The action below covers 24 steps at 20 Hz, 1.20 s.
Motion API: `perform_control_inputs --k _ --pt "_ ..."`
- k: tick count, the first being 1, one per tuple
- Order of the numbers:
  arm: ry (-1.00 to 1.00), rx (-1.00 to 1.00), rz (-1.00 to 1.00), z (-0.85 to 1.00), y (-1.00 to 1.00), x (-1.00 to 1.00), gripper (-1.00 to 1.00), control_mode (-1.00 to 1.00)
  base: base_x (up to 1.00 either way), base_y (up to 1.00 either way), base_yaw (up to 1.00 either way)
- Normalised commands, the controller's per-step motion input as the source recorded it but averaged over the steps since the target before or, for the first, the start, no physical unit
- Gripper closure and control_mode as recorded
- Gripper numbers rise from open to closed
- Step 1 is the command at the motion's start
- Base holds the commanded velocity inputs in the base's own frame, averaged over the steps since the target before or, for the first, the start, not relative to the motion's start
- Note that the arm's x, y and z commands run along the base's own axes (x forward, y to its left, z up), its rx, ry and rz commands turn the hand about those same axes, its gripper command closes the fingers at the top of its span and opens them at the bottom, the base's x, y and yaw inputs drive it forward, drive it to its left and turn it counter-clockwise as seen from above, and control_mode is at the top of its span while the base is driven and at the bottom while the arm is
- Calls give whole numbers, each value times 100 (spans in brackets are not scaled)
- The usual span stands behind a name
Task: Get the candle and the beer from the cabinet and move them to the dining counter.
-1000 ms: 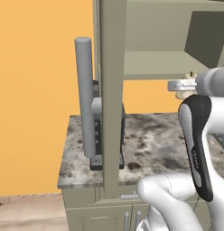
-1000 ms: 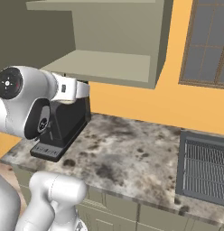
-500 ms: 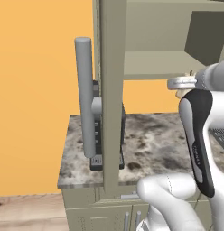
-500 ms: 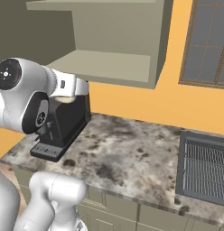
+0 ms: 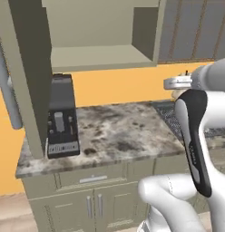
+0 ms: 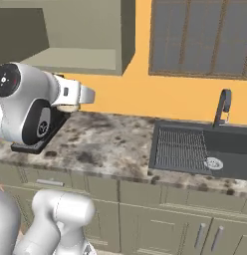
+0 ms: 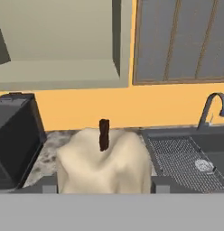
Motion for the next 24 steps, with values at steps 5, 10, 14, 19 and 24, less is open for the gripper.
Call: perform_control_inputs --k 5,10,14,19,24 --pt "0 0 0 0 0 0 100 100 -56 -66 -69" --pt "0 0 0 0 0 0 100 100 -1 -48 -89" --pt "0 0 0 0 0 0 100 100 0 -29 -94" --pt "0 0 0 0 0 0 100 100 0 -18 -97" --pt "0 0 0 0 0 0 100 100 6 -10 -89"
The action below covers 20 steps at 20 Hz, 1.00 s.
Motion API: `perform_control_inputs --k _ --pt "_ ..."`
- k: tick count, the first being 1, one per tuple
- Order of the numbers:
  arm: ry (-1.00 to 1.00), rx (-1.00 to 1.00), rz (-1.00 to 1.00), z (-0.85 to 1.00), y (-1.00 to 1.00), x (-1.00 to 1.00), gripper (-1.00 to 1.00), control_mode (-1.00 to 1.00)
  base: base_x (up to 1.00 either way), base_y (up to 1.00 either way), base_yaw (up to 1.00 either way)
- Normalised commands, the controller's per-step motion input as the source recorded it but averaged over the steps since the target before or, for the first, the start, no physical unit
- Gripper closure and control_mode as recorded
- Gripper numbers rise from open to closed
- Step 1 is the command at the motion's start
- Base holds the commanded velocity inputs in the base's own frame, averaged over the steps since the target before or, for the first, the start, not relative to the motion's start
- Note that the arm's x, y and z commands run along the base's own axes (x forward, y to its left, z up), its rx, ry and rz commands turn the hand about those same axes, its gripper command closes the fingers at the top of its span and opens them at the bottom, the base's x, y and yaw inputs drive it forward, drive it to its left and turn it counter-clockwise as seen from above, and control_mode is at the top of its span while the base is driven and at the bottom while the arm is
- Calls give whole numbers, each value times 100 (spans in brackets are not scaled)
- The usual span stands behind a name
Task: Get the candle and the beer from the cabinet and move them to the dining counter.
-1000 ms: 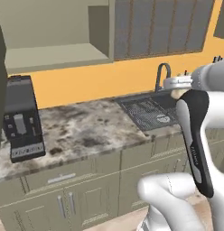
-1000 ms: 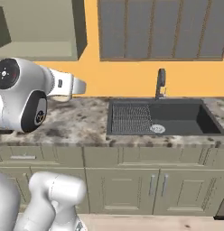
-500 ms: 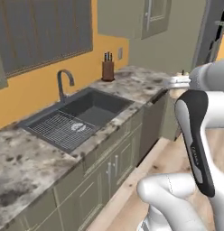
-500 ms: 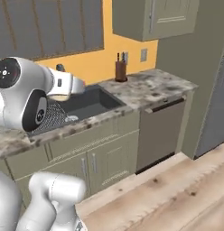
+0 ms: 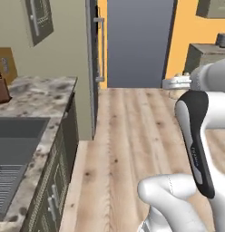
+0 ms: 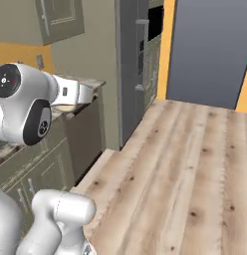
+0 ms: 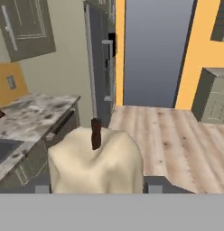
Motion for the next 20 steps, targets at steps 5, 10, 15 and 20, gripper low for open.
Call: perform_control_inputs --k 5,10,15,20 --pt "0 0 0 0 0 0 100 100 73 11 -61" --pt "0 0 0 0 0 0 100 100 100 18 -18" --pt "0 0 0 0 0 0 100 100 100 0 0" --pt "0 0 0 0 0 0 100 100 100 0 0"
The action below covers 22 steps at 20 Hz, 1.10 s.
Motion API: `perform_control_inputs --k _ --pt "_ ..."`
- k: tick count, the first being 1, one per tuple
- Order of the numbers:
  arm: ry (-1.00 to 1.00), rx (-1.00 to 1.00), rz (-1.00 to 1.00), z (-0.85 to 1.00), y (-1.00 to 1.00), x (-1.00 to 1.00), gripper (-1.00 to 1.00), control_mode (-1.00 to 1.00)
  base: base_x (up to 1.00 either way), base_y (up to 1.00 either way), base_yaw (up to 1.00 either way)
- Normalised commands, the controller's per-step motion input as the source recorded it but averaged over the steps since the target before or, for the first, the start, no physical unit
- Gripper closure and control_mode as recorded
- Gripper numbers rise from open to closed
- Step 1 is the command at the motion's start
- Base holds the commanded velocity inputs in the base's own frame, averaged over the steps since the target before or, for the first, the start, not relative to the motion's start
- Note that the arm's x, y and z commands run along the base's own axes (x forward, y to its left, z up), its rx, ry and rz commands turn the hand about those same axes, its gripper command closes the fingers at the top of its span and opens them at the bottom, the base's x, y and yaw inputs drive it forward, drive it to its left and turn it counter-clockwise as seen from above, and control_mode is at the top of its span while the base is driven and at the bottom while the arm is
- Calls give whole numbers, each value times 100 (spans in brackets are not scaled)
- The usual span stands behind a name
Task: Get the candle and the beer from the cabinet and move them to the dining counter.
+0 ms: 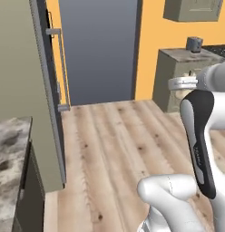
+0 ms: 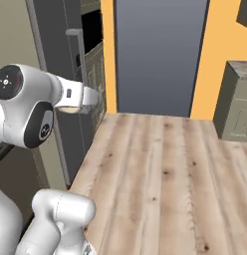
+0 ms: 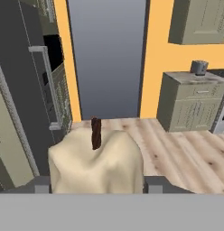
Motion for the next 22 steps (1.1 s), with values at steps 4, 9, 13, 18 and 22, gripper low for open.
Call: perform_control_inputs --k 4,9,13,18,22 --pt "0 0 0 0 0 0 100 100 100 0 0" --pt "0 0 0 0 0 0 100 100 100 -1 0" --pt "0 0 0 0 0 0 100 100 100 0 -14" --pt "0 0 0 0 0 0 100 100 42 3 -77" --pt "0 0 0 0 0 0 100 100 5 6 -93"
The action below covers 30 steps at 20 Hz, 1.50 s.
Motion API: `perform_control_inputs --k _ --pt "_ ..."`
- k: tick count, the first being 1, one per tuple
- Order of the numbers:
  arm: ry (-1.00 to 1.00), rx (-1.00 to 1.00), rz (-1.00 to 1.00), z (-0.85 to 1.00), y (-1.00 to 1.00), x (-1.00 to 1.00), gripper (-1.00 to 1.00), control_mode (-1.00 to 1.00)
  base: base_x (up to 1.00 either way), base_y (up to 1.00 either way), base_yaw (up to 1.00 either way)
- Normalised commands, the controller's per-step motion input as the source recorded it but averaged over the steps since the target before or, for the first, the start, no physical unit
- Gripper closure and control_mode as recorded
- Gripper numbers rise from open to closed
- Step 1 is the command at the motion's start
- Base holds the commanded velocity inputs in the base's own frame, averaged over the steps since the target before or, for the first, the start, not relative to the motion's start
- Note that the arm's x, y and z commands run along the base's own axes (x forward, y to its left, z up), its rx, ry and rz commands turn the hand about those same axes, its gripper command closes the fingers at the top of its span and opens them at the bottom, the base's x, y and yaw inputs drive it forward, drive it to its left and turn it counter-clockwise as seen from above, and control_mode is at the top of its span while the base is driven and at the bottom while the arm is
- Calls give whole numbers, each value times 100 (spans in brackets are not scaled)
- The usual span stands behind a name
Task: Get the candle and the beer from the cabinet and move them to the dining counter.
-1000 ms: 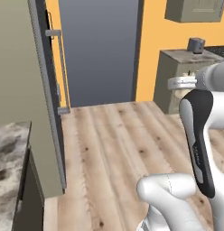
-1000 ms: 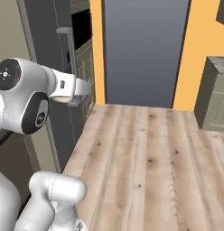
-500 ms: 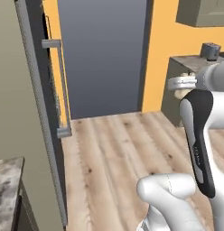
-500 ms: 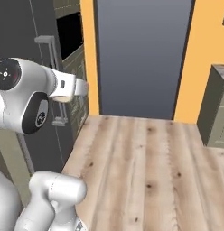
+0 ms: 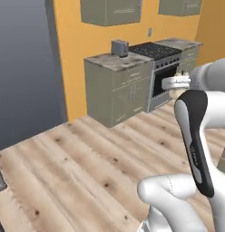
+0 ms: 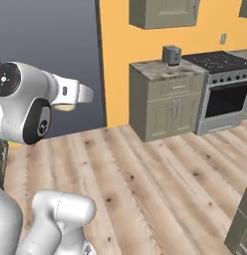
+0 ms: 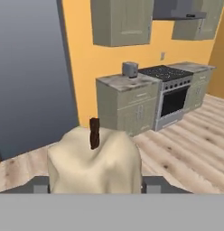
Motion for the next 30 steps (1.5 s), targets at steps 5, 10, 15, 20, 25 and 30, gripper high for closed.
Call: perform_control_inputs --k 5,10,15,20,25,30 --pt "0 0 0 0 0 0 100 100 57 8 -73" --pt "0 0 0 0 0 0 100 100 96 43 -56" --pt "0 0 0 0 0 0 100 100 100 93 -52" --pt "0 0 0 0 0 0 100 100 100 100 -52" --pt "0 0 0 0 0 0 100 100 100 100 -51" --pt "0 0 0 0 0 0 100 100 100 100 -50"
